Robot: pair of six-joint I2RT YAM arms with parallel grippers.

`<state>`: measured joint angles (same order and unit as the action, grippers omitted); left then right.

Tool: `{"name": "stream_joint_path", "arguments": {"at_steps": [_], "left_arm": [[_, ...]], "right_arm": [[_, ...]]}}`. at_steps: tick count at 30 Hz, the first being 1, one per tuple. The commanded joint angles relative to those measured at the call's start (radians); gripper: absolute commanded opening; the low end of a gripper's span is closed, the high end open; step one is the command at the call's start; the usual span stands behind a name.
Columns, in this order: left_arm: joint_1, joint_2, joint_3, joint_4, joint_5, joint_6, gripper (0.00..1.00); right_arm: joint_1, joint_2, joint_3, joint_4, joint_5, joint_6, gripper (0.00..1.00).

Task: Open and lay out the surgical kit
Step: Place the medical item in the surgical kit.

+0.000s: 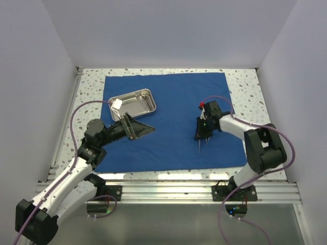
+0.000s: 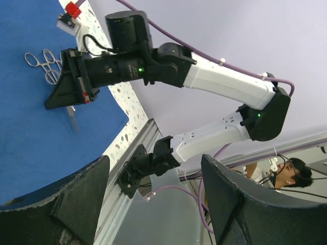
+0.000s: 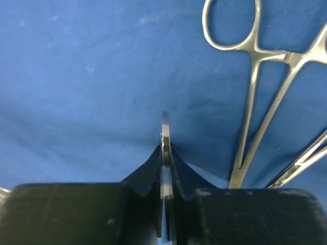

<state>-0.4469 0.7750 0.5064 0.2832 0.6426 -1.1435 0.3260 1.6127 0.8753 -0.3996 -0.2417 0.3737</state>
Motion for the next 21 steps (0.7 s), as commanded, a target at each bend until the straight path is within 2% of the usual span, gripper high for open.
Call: {"name": "stream_joint_path", "arguments": {"at_steps": [1,5,6,8,12,17,18,20,21], "left_arm": [[0.005,-0.031,-0.009,0.024,-0.009,0.01,0.76],[0.007,-0.046,0.009,-0.019,-0.029,0.034,0.76],[0.005,-0.049,0.014,-0.033,-0.031,0.039,0.76],[0.005,-0.052,0.02,-0.041,-0.034,0.047,0.76],[0.005,-0.052,0.029,-0.059,-0.049,0.062,0.76],[0.005,-0.034,0.07,-0.122,-0.121,0.143,0.76],[0.005,-0.028,0.09,-0.184,-0.18,0.213,0.75],[0.007,0.004,0.159,-0.251,-0.262,0.296,0.75],[0.005,0.021,0.182,-0.319,-0.367,0.373,0.75]], "right_arm": [[-0.002,0.032,0.05,-0.027,0.073,-0.009,0.11],[-0.004,0.027,0.07,-0.024,0.148,0.004,0.19],[-0.004,0.029,0.091,-0.031,0.168,0.002,0.35],[-0.004,0.026,0.117,-0.064,0.206,-0.002,0.5],[-0.002,-0.013,0.159,-0.125,0.271,-0.005,0.53],[-0.001,-0.178,0.166,-0.192,0.369,-0.005,0.53],[0.002,-0.213,0.175,-0.234,0.442,-0.002,0.53],[0.004,-0.315,0.18,-0.257,0.475,-0.015,0.54],[0.004,-0.344,0.182,-0.265,0.485,-0.019,0.56]]}}
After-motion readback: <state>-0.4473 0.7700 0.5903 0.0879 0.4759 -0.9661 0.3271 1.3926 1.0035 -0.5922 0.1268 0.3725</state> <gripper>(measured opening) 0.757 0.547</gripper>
